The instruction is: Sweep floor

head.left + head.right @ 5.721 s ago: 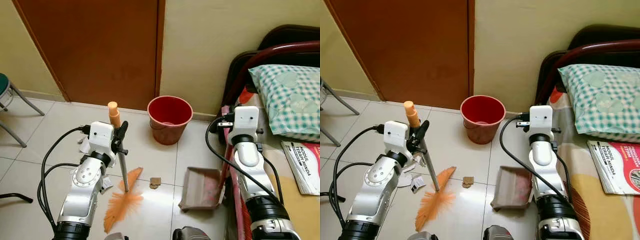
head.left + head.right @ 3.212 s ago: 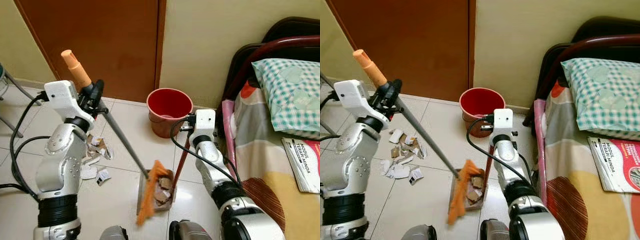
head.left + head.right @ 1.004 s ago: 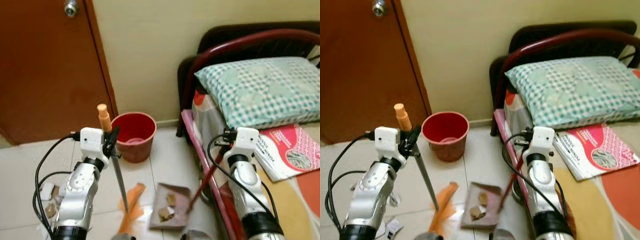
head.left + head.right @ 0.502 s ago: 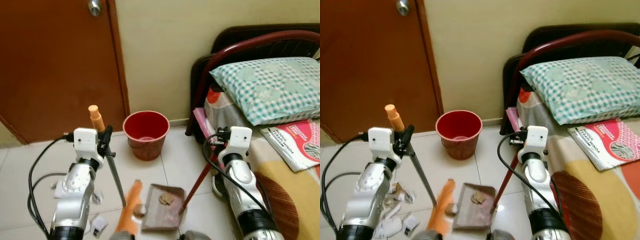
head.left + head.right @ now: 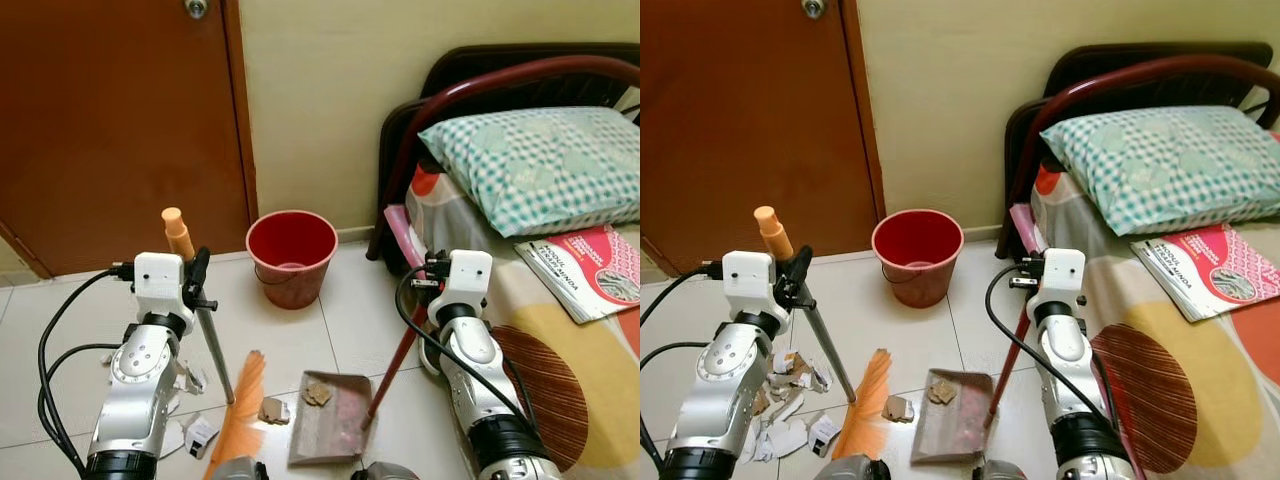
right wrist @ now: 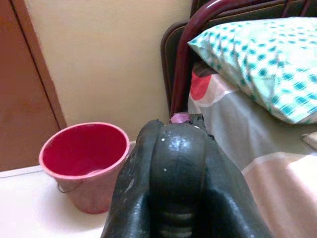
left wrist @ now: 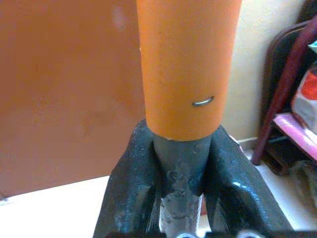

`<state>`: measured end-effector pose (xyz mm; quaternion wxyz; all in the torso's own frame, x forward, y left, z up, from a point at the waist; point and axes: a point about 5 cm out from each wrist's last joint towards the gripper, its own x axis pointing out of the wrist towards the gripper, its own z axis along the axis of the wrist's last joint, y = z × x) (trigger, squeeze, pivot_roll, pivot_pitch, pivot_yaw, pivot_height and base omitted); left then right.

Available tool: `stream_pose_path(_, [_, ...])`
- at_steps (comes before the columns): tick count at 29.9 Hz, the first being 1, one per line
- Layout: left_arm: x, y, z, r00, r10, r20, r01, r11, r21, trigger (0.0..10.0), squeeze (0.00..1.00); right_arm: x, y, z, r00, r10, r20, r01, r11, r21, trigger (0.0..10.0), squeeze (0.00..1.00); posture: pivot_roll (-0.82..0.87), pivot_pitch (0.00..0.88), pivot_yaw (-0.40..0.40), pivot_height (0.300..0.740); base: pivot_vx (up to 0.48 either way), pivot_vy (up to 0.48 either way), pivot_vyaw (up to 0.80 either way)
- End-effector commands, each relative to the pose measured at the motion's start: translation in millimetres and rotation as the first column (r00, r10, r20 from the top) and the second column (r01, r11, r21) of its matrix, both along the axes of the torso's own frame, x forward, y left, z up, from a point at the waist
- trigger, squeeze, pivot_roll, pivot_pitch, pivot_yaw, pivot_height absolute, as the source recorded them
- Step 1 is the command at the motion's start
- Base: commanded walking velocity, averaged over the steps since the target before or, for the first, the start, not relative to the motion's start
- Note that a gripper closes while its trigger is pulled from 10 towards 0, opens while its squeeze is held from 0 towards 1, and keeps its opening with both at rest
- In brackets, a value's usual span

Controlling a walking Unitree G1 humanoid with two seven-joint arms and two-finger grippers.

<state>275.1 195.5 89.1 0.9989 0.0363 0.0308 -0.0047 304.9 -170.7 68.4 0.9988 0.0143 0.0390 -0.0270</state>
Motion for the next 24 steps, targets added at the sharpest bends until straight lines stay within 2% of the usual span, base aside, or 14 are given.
stream_pose_path(1, [3.2,6.0,9.2,0.999,0.027,0.037,-0.029,0.998,0.056,10.0,0.00,8.0,-3.7,14.8,0.998,-0.006,0.060,0.006,1.000,0.009,10.0,0.00,-0.05,0.045,-0.028,0.740,0.000,0.000,0.00])
stream_pose_path(8, [3.2,11.1,7.0,0.996,0.088,0.032,-0.090,0.993,0.073,10.0,0.00,21.2,2.4,43.1,0.987,0.043,0.152,-0.060,0.992,0.107,10.0,0.00,-0.05,0.040,-0.027,0.740,0.000,0.000,0.00])
stream_pose_path(14, [3.7,9.8,6.4,0.996,0.084,0.028,-0.085,0.995,0.046,10.0,0.00,23.3,7.1,54.1,0.975,0.104,0.194,-0.122,0.989,0.083,10.0,0.00,-0.05,0.041,-0.027,0.740,0.000,0.000,0.00])
stream_pose_path(16, [3.7,8.1,5.9,0.997,0.067,0.025,-0.067,0.998,0.021,10.0,0.00,22.2,8.2,55.3,0.973,0.118,0.199,-0.134,0.989,0.070,10.0,0.00,-0.05,0.042,-0.026,0.740,0.000,0.000,0.71])
stream_pose_path(24, [3.1,9.2,6.3,0.997,0.078,0.026,-0.079,0.996,0.040,10.0,0.00,16.3,10.8,49.8,0.973,0.129,0.192,-0.153,0.981,0.117,10.0,0.00,-0.05,0.048,-0.020,0.740,0.000,0.000,0.67])
